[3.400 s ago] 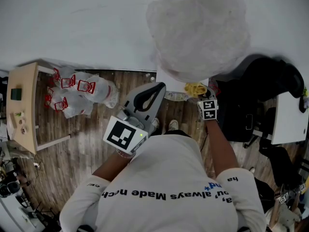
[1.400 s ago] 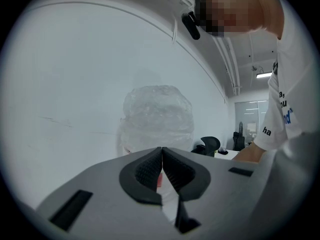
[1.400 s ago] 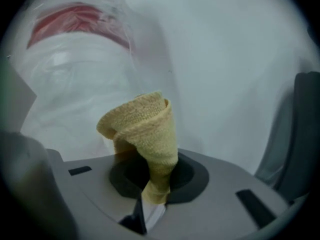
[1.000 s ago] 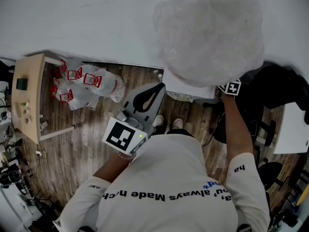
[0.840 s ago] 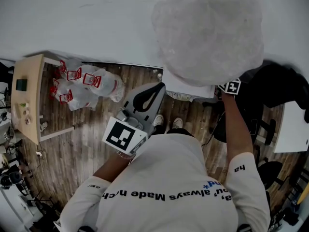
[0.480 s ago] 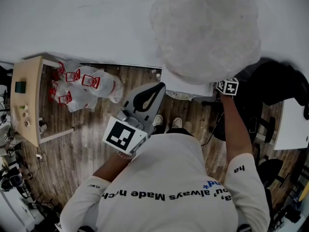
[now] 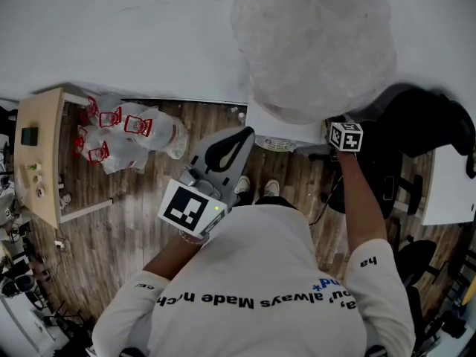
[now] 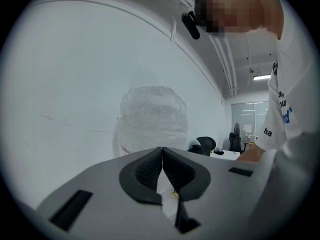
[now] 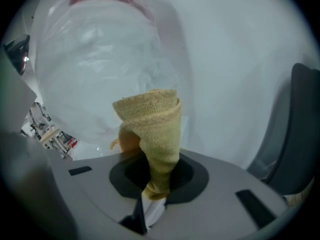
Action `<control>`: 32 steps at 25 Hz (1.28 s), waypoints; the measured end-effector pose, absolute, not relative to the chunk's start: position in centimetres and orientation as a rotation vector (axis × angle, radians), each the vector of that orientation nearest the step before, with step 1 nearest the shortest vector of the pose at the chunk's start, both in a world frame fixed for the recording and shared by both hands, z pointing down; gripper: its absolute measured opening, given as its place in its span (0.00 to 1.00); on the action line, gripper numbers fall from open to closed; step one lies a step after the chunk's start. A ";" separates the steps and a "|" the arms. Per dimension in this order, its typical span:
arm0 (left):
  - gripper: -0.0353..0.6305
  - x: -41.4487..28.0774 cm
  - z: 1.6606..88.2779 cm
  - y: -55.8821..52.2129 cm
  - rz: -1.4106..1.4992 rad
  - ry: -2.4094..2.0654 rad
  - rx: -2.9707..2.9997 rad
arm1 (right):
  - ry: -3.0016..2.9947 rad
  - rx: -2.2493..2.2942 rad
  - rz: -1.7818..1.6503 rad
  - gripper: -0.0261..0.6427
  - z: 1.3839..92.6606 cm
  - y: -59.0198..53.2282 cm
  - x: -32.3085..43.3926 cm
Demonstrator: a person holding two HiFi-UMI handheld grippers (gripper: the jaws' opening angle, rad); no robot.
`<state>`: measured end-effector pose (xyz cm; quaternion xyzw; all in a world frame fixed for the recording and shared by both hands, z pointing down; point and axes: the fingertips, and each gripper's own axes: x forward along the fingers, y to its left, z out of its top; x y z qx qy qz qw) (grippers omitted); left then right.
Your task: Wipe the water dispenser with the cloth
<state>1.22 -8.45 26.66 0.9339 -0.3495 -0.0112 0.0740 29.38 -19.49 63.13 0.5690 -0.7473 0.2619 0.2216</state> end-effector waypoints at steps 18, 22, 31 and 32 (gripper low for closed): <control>0.08 0.7 26.2 -6.2 -0.050 -1.017 2.820 | -2.051 1.490 0.599 0.12 64.4 -13.4 27.8; 0.08 0.6 26.2 -5.7 -0.055 -1.015 2.821 | -2.045 1.507 0.599 0.12 64.6 -11.7 27.6; 0.08 -1.0 26.0 -5.4 -0.065 -1.038 2.818 | -2.002 1.564 0.343 0.13 61.5 -11.0 26.1; 0.08 -1.5 26.0 -5.4 -0.065 -1.050 2.814 | -2.014 1.559 0.285 0.13 60.6 -10.7 24.9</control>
